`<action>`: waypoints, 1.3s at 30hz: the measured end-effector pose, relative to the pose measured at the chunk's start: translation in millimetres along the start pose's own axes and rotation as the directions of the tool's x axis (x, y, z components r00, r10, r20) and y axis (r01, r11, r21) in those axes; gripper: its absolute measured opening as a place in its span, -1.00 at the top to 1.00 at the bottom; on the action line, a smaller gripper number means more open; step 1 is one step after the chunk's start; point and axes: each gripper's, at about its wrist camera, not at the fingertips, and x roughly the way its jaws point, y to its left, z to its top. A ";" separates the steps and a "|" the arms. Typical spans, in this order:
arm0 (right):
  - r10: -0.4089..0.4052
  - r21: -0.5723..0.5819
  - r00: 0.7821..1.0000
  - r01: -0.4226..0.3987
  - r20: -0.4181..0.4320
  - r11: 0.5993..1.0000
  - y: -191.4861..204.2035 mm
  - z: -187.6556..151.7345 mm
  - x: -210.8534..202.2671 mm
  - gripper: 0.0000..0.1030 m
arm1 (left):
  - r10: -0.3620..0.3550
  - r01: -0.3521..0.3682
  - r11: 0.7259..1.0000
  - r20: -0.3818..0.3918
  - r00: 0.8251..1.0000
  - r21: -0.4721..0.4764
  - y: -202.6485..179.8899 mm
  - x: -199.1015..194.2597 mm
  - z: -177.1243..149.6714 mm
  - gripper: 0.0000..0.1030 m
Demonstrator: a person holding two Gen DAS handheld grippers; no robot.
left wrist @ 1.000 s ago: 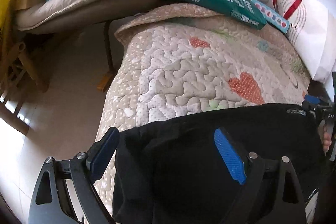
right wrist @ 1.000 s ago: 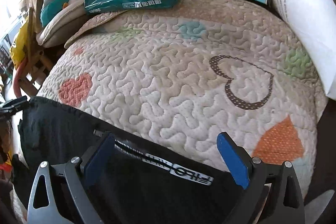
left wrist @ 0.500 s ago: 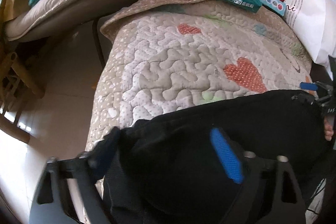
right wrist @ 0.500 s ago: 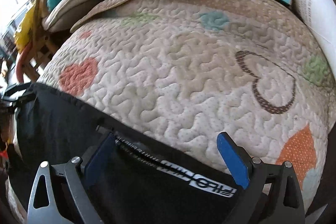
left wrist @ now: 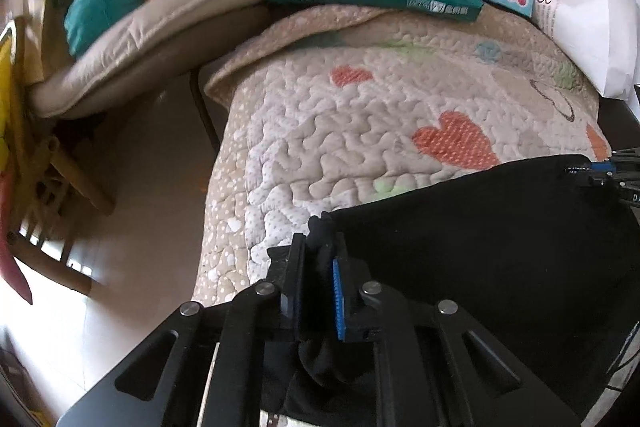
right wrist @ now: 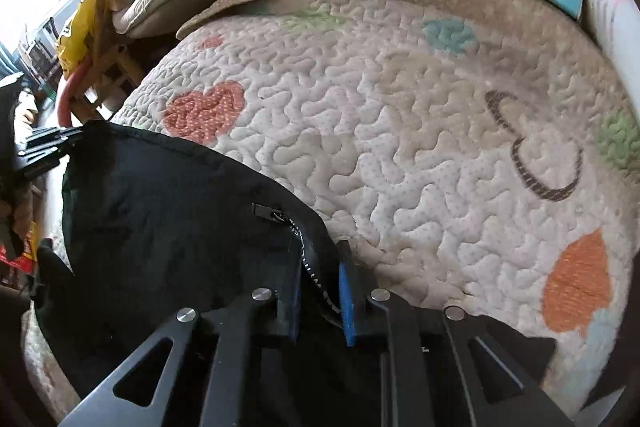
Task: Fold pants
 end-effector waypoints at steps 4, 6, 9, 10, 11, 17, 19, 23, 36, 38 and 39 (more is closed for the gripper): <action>-0.043 -0.010 0.999 0.043 0.025 0.999 14.0 -2.3 -16.6 0.73 | 0.013 -0.013 1.000 0.037 0.999 0.000 -1.2 -24.4 -0.6 0.78; -0.056 -0.004 0.997 0.056 0.044 0.998 20.2 -6.4 -30.1 0.75 | 0.017 -0.018 1.000 0.054 0.998 0.006 -2.5 -37.3 -2.0 0.78; -0.084 -0.017 0.994 0.086 0.069 0.996 33.9 -15.1 -52.5 0.75 | 0.020 -0.022 1.000 0.092 0.996 0.017 -7.3 -64.7 -10.1 0.78; -0.094 -0.024 0.993 0.096 0.075 0.995 40.6 -20.4 -62.4 0.75 | 0.021 -0.023 1.000 0.102 0.995 0.021 -9.4 -71.8 -13.0 0.78; -0.100 -0.030 0.992 0.103 0.077 0.994 44.5 -24.6 -68.6 0.75 | 0.022 -0.025 0.999 0.113 0.993 0.024 -11.4 -79.1 -16.8 0.78; -0.138 -0.093 0.989 0.142 0.056 0.985 77.9 -66.2 -102.5 0.75 | 0.041 -0.054 0.996 0.169 0.985 0.074 -27.3 -127.8 -61.1 0.78; -0.146 -0.112 0.988 0.150 0.041 0.982 86.6 -81.0 -107.4 0.75 | 0.052 -0.069 0.993 0.171 0.984 0.091 -29.3 -138.4 -77.9 0.78; -0.174 -0.160 0.985 0.168 -0.020 0.973 108.2 -120.9 -112.3 0.75 | 0.104 -0.132 0.977 0.169 0.980 0.165 -38.8 -153.8 -117.0 0.78; -0.203 -0.298 0.954 0.133 -0.219 0.945 157.3 -220.3 -95.5 0.28 | 0.214 -0.228 0.959 0.098 0.972 0.169 -21.2 -171.8 -181.7 -0.02; -0.200 -0.281 0.956 0.136 -0.213 0.950 156.7 -226.1 -99.5 0.03 | 0.220 -0.235 0.961 0.110 0.969 0.145 -12.7 -183.1 -183.1 -0.11; -0.203 -0.270 0.957 0.143 -0.209 0.952 155.1 -228.4 -102.4 -0.13 | 0.235 -0.250 0.959 0.121 0.964 0.129 -7.7 -190.0 -183.5 -0.11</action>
